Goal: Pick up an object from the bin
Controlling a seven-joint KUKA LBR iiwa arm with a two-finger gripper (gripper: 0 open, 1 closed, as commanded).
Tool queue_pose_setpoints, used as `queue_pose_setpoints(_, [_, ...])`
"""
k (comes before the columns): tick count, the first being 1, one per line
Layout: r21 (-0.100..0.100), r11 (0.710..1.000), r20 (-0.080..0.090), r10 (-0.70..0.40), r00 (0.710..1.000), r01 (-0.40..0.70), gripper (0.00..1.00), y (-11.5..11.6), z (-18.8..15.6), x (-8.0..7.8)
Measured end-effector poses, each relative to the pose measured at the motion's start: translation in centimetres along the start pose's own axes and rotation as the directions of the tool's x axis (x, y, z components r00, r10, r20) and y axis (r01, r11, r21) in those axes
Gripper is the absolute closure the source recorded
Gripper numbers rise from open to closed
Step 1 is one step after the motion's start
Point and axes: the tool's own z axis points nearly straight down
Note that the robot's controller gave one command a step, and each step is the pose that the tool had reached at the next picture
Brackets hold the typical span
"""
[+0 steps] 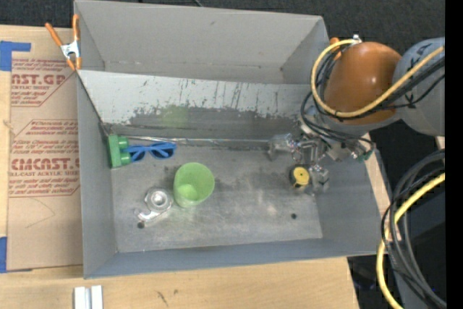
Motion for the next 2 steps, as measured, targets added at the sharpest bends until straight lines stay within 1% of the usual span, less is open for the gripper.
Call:
queue_pose_setpoints(1, [-0.006,1.0,-0.002,-0.021,1.0,0.021,0.0,-0.9,2.8,2.1])
queue_pose_setpoints(2, [-0.014,1.0,0.004,-0.005,1.0,0.005,0.0,-3.0,2.6,2.1])
